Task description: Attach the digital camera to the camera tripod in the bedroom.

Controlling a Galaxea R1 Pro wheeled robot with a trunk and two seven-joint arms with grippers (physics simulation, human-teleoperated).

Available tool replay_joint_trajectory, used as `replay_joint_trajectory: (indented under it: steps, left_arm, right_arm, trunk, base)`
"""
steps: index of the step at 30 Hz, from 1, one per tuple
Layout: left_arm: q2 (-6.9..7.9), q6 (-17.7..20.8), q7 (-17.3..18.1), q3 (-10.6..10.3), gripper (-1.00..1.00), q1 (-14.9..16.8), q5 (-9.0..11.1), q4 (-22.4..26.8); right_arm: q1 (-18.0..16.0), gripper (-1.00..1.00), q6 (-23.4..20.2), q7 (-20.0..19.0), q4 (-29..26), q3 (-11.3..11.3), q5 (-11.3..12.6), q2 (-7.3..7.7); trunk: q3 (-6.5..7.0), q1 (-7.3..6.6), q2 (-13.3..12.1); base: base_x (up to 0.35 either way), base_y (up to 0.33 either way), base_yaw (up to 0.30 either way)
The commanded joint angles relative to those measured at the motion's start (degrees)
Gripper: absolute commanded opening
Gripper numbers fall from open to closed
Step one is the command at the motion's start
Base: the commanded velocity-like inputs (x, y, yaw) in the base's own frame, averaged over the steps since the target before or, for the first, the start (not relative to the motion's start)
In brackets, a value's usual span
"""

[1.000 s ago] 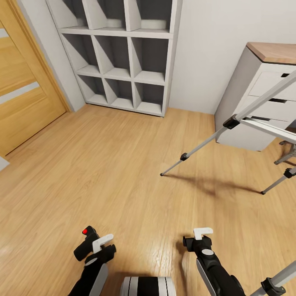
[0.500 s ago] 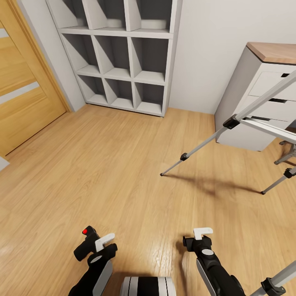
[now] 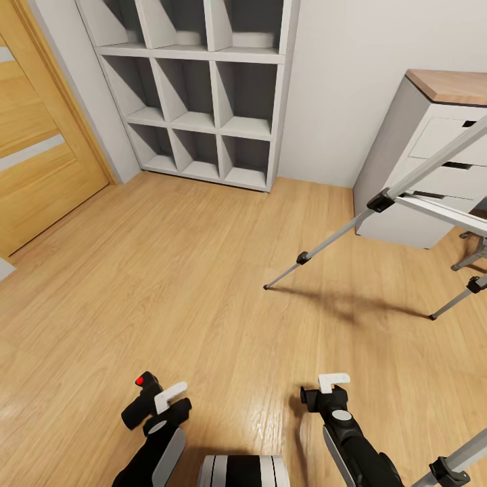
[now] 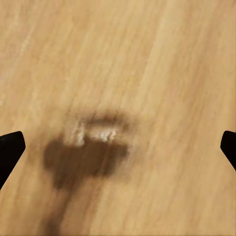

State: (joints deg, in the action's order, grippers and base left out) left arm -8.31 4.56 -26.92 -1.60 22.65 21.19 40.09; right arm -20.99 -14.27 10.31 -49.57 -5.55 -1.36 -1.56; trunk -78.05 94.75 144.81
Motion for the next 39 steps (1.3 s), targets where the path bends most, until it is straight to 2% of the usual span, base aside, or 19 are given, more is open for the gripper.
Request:
replay_joint_trajectory:
  steps: [1, 8, 17, 19, 27, 39]
  left_arm:
    - [0.03, 0.23, -0.37, -0.15, 1.0, 0.01, 0.43, -0.02]
    - [0.04, -0.5, -0.4, -0.09, 1.0, 0.02, 1.26, -1.49]
    - [0.03, -3.92, -0.48, 0.0, 1.0, 0.1, 1.92, -3.76]
    - [0.0, -4.21, -0.49, 0.04, 1.0, 0.33, 2.41, -4.25]
    - [0.01, -7.05, -0.51, 0.1, 1.0, 1.32, 6.9, -6.99]
    - [0.04, -8.51, -0.5, 0.1, 1.0, 1.43, 8.16, -7.37]
  right_arm:
    - [-0.01, 1.0, -0.39, 0.3, -0.09, -0.16, -0.16, 0.03]
    - [-0.01, 1.0, -0.35, 0.3, -0.09, -0.16, -0.21, 0.01]
    - [-0.01, 1.0, -0.33, 0.32, -0.08, -0.16, -0.19, -0.09]
    - [-0.01, 1.0, -0.33, 0.32, -0.05, -0.16, -0.17, -0.1]
    - [-0.01, 1.0, -0.32, 0.32, -0.09, -0.16, -0.13, -0.25]
    - [-0.01, 1.0, -0.45, 0.4, -0.09, -0.16, -0.13, -0.42]
  trunk:
    - [-0.04, -0.01, 0.02]
    - [-0.04, -0.01, 0.02]
    - [-0.04, -0.01, 0.02]
    - [-0.04, -0.01, 0.02]
    - [-0.04, -0.01, 0.02]
    - [-0.04, -0.01, 0.02]
  base:
    - [0.0, 0.0, 0.0]
    - [0.0, 0.0, 0.0]
    - [0.0, 0.0, 0.0]
    - [0.0, 0.0, 0.0]
    - [0.0, 0.0, 0.0]
    - [0.0, 0.0, 0.0]
